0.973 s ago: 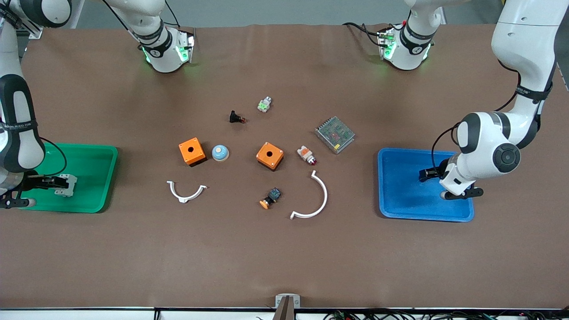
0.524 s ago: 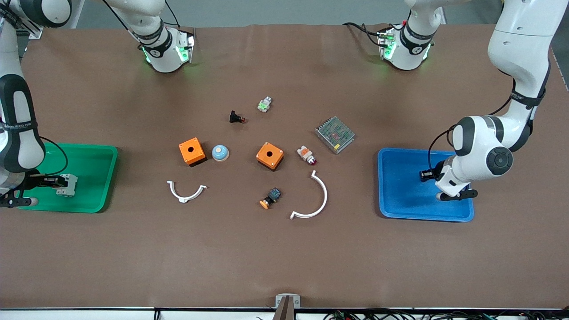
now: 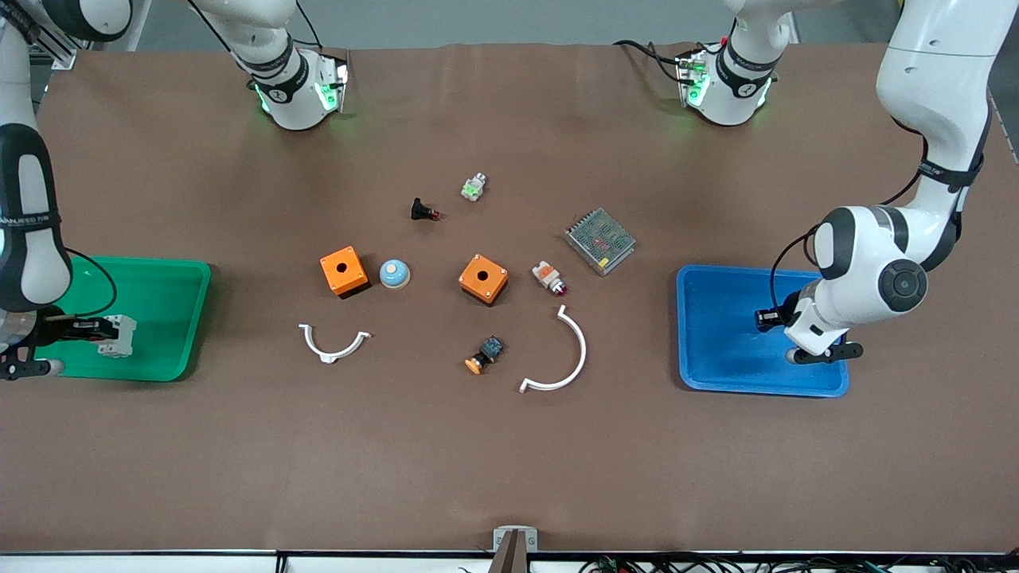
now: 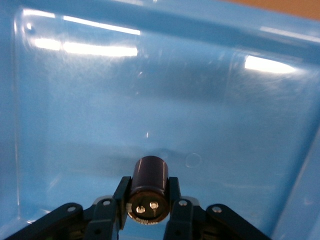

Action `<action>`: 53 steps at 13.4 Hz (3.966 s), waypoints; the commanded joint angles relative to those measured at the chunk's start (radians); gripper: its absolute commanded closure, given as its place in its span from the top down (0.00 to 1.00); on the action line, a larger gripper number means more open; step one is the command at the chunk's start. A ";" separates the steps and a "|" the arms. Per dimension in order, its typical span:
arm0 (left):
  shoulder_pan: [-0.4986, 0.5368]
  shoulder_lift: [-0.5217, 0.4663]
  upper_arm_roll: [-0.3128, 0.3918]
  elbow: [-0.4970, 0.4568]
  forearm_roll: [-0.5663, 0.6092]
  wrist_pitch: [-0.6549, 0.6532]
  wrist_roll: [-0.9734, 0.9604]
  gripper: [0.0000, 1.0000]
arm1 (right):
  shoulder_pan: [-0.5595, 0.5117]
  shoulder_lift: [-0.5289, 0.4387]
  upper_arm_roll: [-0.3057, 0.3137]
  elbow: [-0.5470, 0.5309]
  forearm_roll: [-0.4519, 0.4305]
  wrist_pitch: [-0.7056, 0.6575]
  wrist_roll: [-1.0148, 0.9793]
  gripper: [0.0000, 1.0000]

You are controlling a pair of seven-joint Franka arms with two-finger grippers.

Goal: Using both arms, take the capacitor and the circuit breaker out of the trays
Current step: 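Lower and close the left gripper on the capacitor while the right grasps the breaker, then carry the capacitor and breaker toward the middle of the table, then lower the capacitor and breaker onto the table and open both grippers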

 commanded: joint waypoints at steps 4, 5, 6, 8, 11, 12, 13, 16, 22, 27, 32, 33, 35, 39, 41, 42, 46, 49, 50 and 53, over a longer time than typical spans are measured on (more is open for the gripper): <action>-0.004 -0.077 -0.093 0.010 0.001 -0.026 -0.111 0.00 | 0.231 -0.302 0.002 -0.030 -0.069 -0.366 0.336 0.21; -0.006 -0.079 -0.116 0.037 0.001 -0.064 -0.148 0.00 | 0.289 -0.329 0.002 -0.030 -0.067 -0.412 0.432 0.20; -0.006 -0.077 -0.139 0.080 0.001 -0.105 -0.197 0.00 | 0.355 -0.351 0.003 -0.031 -0.064 -0.452 0.527 0.21; -0.025 -0.068 -0.178 0.127 0.002 -0.142 -0.271 0.00 | 0.464 -0.363 0.005 -0.036 -0.054 -0.478 0.657 0.20; -0.134 -0.068 -0.190 0.145 0.004 -0.144 -0.416 0.00 | 0.597 -0.351 0.005 -0.037 0.044 -0.457 0.853 0.20; -0.177 -0.065 -0.190 0.160 0.004 -0.144 -0.474 0.00 | 0.630 -0.342 0.003 -0.039 0.087 -0.430 0.878 0.20; -0.214 -0.047 -0.190 0.174 0.004 -0.144 -0.530 0.00 | 0.642 -0.321 0.003 -0.039 0.127 -0.405 0.886 0.20; -0.349 0.031 -0.186 0.238 0.016 -0.139 -0.703 0.00 | 0.670 -0.264 0.003 -0.069 0.219 -0.308 0.886 0.20; -0.478 0.160 -0.179 0.280 0.016 -0.034 -0.884 0.00 | 0.791 -0.209 0.005 -0.235 0.221 -0.009 0.944 0.20; -0.544 0.255 -0.169 0.406 0.016 0.017 -0.957 0.00 | 0.869 -0.137 0.003 -0.252 0.222 0.080 1.031 0.21; -0.636 0.378 -0.058 0.525 0.014 0.115 -0.954 0.02 | 0.899 -0.071 0.003 -0.252 0.221 0.144 1.053 0.21; -0.638 0.401 -0.055 0.548 0.014 0.123 -0.954 0.04 | 0.899 -0.067 0.003 -0.252 0.221 0.146 1.053 0.21; -0.630 0.415 -0.054 0.559 0.013 0.126 -0.948 0.29 | 0.900 -0.055 0.003 -0.251 0.221 0.147 1.053 0.22; -0.635 0.368 -0.018 0.561 0.027 0.109 -0.944 1.00 | 0.902 -0.047 0.003 -0.249 0.221 0.160 1.053 0.24; -0.593 0.285 -0.015 0.562 0.073 0.010 -0.922 1.00 | 0.908 -0.034 0.005 -0.241 0.221 0.173 1.053 0.24; -0.569 0.244 -0.017 0.561 0.106 -0.028 -0.893 1.00 | 0.908 -0.032 0.005 -0.241 0.221 0.186 1.053 0.24; -0.465 0.026 -0.018 0.552 0.131 -0.268 -0.791 1.00 | 0.917 -0.020 0.005 -0.241 0.222 0.204 1.054 0.24; -0.348 -0.120 -0.020 0.553 0.131 -0.455 -0.588 1.00 | 0.917 -0.020 0.005 -0.241 0.221 0.198 1.056 0.60; -0.317 -0.160 -0.020 0.553 0.131 -0.493 -0.507 1.00 | 0.915 -0.021 0.003 -0.241 0.221 0.192 1.065 1.00; -0.230 -0.256 -0.020 0.555 0.119 -0.602 -0.310 1.00 | 0.912 -0.093 0.002 -0.237 0.219 0.065 1.096 1.00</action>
